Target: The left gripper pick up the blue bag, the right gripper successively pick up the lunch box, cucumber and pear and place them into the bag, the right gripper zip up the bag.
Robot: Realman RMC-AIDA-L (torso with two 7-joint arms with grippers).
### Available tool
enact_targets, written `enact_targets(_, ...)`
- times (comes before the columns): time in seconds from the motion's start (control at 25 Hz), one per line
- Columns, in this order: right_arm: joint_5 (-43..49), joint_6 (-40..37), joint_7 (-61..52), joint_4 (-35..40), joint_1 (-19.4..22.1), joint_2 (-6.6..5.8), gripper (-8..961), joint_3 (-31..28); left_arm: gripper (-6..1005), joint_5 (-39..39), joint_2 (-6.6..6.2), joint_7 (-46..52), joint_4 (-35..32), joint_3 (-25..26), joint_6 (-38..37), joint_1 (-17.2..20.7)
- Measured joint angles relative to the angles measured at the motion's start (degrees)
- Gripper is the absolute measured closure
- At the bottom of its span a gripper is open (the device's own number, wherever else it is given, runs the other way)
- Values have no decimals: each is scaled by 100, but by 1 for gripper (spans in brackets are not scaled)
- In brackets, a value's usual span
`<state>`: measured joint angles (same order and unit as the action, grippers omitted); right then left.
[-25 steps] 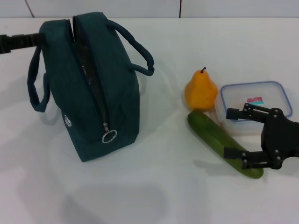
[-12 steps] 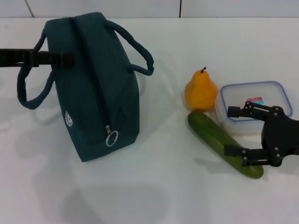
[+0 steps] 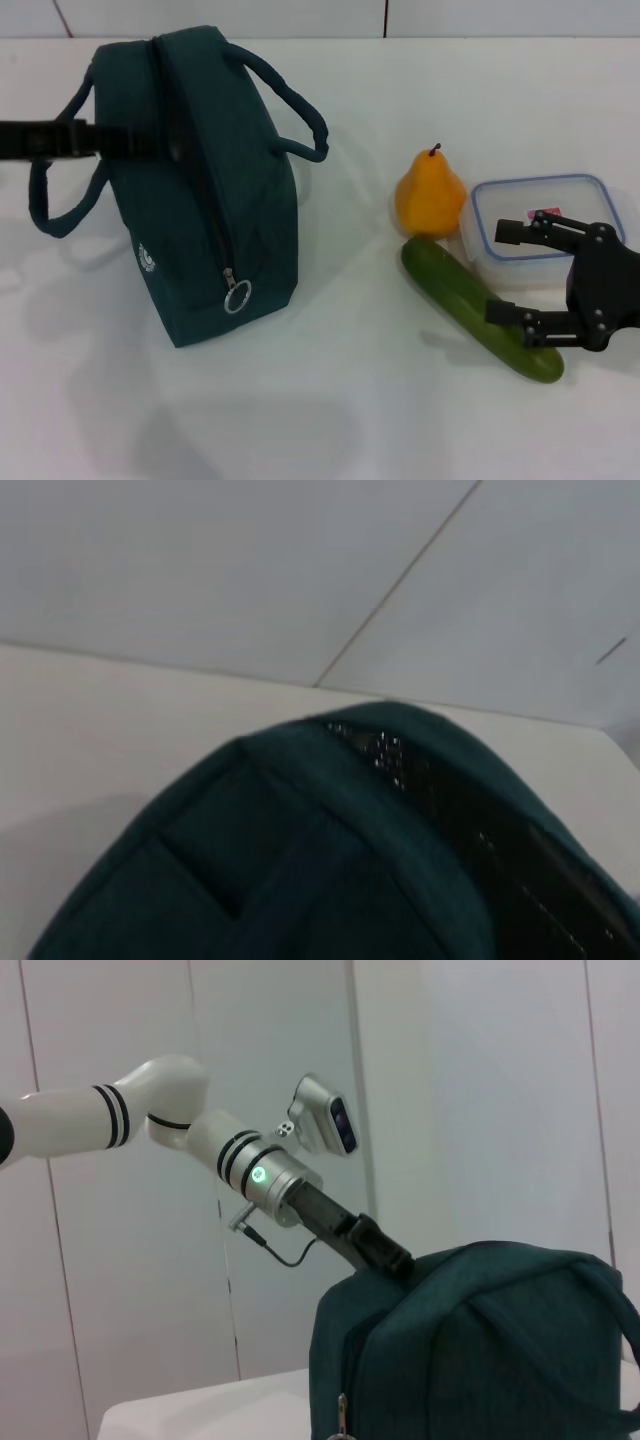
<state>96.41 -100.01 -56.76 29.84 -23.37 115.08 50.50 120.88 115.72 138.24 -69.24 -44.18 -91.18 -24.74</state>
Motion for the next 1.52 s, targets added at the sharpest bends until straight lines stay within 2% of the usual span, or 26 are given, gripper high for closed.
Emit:
enact_targets(0.2,0,-5,-16,-10,8,6,83,1,324,5,32,-7,31,-21,-37,-11)
enact_targets(0.44,-201,-8,-40,-78,45,1,83,-4,536,-72,83,5,39,-21,-176,2)
enact_targets(0.52,-276,-9,-40,-80,82,-4,83,-5,773,-100,108,12,38,-21,-202,10)
enact_targets(0.76,-379,-10,-79,-81,192,-36,83,-89,952,-316,232,149,10,-14,-301,41)
enact_targets(0.96,-372,79,-448,-95,316,-67,84,-587,953,-371,375,232,45,-9,-313,55)
enact_targets(1.24,-373,273,-628,-221,518,-68,84,-1135,954,-476,400,556,280,-25,-295,61)
enact_targets(1.52,-374,718,-688,-400,587,-74,84,-1190,955,-493,398,867,332,-420,-215,80)
